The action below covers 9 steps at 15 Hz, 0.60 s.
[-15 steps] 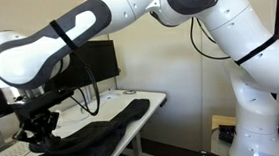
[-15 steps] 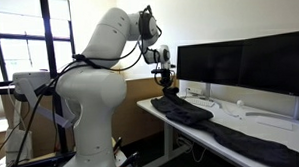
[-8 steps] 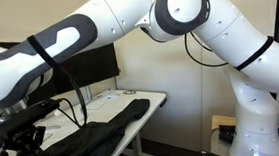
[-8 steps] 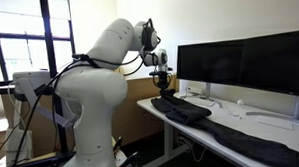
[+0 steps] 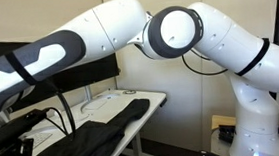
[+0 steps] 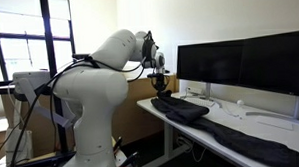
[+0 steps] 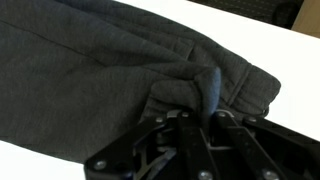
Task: Fold the trousers in half from right to left.
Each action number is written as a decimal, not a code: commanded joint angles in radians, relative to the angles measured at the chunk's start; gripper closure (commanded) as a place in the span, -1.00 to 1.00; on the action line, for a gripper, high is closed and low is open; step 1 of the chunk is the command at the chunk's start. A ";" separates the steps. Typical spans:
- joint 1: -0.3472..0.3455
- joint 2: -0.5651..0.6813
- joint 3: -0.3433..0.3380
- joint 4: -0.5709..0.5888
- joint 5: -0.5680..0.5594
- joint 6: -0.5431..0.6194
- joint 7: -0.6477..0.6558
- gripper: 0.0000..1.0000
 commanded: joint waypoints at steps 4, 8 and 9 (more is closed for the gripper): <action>0.029 0.108 -0.020 0.221 0.005 -0.165 -0.054 -0.31; 0.001 0.095 -0.024 0.252 -0.003 -0.214 -0.040 -0.83; -0.003 0.094 -0.032 0.263 -0.004 -0.225 -0.034 -0.94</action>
